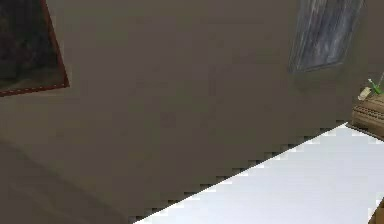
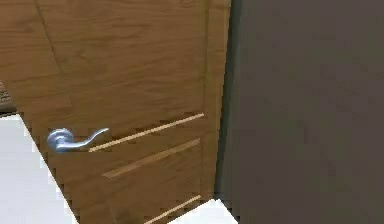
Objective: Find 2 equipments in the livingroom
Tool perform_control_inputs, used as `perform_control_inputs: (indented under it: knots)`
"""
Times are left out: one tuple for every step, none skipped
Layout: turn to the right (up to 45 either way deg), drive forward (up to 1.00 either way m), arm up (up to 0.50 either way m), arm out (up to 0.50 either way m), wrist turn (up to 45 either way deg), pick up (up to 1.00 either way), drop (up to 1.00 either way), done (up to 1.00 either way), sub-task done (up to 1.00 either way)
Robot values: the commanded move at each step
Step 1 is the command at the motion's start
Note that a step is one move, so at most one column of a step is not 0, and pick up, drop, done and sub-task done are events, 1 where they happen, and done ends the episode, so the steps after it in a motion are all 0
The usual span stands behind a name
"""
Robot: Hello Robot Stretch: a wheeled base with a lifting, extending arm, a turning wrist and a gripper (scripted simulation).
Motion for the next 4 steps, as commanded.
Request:
perform_control_inputs:
  knots:
    - [15.0,0.00,0.00,0.00,0.0,0.00,0.00,0.00,0.00]
    - [0.0,0.80,0.00,0.00,0.0,0.00,0.00,0.00,0.00]
    - [45.0,0.00,0.00,0.00,0.0,0.00,0.00,0.00,0.00]
    - [9.0,0.00,0.00,0.00,0.0,0.00,0.00,0.00,0.00]
